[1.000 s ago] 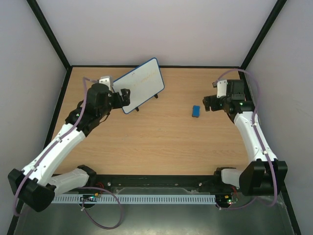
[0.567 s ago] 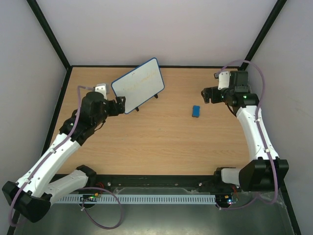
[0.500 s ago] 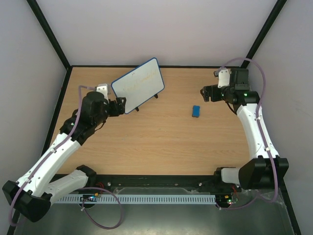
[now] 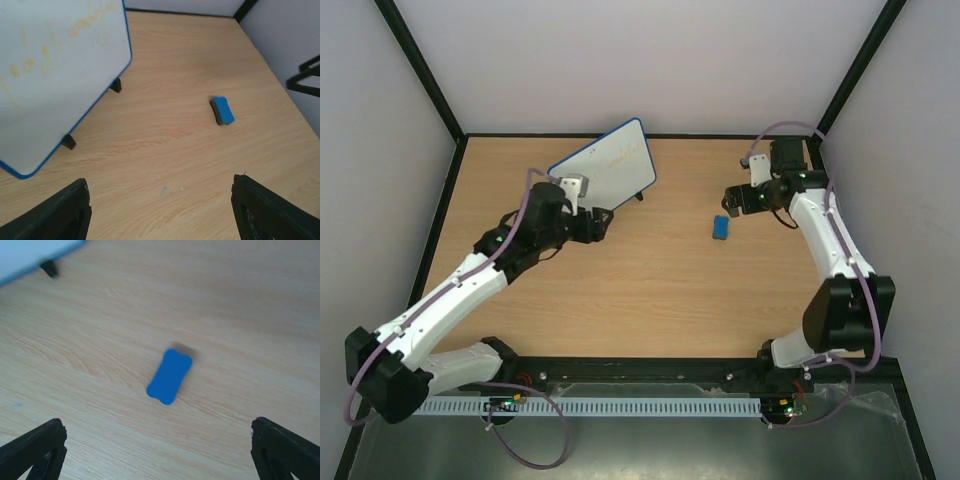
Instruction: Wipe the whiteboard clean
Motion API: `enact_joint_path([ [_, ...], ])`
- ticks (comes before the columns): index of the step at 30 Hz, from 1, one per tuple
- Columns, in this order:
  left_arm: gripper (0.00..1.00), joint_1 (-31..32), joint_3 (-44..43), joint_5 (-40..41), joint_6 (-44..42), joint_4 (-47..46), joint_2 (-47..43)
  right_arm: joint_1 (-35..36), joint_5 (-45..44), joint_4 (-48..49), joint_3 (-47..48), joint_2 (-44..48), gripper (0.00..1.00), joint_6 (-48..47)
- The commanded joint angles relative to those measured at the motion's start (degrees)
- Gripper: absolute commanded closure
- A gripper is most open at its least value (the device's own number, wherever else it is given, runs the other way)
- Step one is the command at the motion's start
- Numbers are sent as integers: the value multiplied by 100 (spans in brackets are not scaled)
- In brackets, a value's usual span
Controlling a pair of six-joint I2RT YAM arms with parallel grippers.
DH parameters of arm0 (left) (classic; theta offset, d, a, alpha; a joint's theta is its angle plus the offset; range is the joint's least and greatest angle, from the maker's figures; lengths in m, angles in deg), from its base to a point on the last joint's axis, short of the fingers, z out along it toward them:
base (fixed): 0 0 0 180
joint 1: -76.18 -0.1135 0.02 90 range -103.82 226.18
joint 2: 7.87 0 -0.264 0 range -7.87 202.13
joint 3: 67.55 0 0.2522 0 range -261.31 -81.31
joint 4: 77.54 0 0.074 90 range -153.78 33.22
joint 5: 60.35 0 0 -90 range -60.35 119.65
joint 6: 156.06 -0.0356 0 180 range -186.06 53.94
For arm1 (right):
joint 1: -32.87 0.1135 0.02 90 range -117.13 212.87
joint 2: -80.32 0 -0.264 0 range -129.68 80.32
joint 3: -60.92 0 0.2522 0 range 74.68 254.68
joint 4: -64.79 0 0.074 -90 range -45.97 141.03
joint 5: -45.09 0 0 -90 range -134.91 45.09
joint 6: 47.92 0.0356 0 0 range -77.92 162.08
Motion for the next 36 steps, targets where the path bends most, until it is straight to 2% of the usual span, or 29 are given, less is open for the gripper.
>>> enact_joint_path([
  [1, 23, 418, -154, 210, -37, -104, 222, 24, -938, -530, -154, -520, 4, -197],
  [8, 22, 697, 299, 176, 288, -384, 399, 23, -715, -693, -202, -1470, 6, -317],
  [20, 19, 772, 678, 181, 447, -659, 474, 174, -522, -701, 638, -3037, 9, 34],
  [36, 18, 772, 644, 182, 428, -718, 641, 725, -903, -826, 1617, -3836, 9, 365],
])
